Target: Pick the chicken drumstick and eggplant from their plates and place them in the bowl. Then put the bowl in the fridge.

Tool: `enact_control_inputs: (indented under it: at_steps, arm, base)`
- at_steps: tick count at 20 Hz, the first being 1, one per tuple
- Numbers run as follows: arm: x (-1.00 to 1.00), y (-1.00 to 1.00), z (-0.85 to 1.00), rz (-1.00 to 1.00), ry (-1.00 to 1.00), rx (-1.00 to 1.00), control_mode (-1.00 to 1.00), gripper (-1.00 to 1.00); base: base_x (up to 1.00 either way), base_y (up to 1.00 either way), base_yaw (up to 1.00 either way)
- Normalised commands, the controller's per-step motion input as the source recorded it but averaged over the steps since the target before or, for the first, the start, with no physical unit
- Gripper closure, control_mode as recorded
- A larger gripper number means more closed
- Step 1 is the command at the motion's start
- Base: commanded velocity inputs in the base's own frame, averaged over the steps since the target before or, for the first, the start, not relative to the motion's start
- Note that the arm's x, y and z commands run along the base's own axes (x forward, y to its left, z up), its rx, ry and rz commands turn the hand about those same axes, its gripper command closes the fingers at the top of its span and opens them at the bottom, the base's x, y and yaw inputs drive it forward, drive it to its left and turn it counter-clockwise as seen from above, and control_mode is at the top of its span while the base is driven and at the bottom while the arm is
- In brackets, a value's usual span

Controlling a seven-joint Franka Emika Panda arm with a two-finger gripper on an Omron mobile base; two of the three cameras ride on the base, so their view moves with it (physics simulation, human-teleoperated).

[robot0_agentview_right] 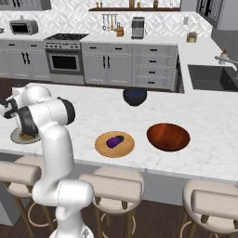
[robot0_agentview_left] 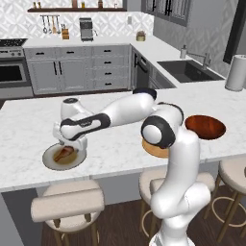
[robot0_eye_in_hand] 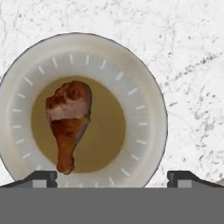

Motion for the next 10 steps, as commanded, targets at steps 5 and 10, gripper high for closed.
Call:
enact_control_inputs:
  at_steps: [5,10]
  arm:
    - [0.22,0.0,-0.3,0.0,0.0,-0.07,-1.0,-1.0]
    - [0.37,0.0,-0.25,0.0,0.0,-0.02,-1.0,-1.0]
  base:
    - [0.0,0.0,0.0]
    - [0.0,0.0,0.0]
